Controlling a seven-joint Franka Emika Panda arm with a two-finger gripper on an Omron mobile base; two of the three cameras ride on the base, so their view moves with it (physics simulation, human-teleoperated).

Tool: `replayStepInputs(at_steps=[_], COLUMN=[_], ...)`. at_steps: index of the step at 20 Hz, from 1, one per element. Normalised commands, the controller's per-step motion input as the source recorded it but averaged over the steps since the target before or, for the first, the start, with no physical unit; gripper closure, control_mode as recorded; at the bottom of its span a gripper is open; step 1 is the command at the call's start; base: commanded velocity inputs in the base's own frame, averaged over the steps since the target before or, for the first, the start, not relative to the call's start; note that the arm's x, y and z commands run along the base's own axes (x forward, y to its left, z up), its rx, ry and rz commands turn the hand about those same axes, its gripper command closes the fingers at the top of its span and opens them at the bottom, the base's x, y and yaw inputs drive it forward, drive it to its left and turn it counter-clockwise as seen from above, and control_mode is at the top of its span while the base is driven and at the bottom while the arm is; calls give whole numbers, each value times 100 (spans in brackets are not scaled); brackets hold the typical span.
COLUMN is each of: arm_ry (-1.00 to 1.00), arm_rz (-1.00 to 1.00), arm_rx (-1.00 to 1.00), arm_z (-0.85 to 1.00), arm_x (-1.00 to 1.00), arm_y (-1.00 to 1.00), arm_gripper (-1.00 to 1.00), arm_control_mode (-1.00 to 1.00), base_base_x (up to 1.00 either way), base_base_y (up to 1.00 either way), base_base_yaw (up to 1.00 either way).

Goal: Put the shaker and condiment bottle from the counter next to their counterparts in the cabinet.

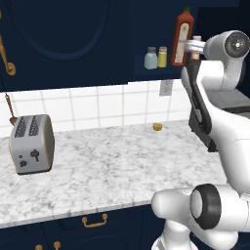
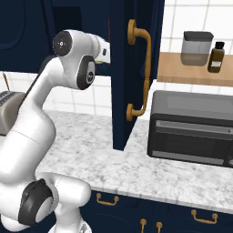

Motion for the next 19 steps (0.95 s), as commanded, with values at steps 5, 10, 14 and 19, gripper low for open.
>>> replayStepInputs(at_steps=[5, 10, 14, 19], arm_ry=[-7, -17, -15, -9], arm_rz=[0, 0, 1, 1], arm_rx=[-1, -9, -13, -9], arm_z=[0, 0, 0, -1], arm_x=[-91, -71, -85, -95], arm_y=[57, 97, 100, 100], arm_gripper=[-100, -100, -100, -100], arm_control_mode=[-100, -100, -100, -100], base_base_x=[0, 0, 0, 0], base_base_y=[0, 0, 0, 0], base_base_yaw=[0, 0, 0, 0])
